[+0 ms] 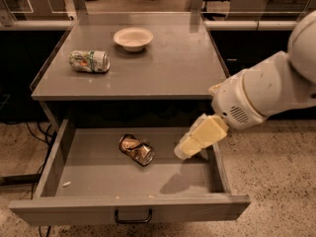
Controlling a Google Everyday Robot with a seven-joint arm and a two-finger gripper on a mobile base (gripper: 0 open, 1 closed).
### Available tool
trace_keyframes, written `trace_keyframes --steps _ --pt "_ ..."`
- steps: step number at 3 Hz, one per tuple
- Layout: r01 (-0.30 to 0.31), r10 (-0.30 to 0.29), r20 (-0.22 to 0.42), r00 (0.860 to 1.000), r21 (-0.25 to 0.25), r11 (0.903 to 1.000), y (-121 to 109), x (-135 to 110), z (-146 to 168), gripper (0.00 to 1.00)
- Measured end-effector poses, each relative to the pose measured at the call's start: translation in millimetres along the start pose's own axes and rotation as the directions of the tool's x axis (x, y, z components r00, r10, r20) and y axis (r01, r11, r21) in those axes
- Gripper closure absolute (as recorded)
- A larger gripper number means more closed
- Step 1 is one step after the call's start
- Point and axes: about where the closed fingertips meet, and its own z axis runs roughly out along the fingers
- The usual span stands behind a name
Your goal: Pick orange can from top drawer and place on counter
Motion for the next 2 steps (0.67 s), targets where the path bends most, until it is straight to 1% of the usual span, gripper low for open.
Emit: trace_keyframes --steps 1,2 --pt "-0.019 0.019 0.042 0.999 -0.009 0.9998 2.3 -4.4 36.6 0.00" --pt "-0.034 0.035 0.098 0.995 -0.007 0.9994 3.0 -4.9 67.9 0.00"
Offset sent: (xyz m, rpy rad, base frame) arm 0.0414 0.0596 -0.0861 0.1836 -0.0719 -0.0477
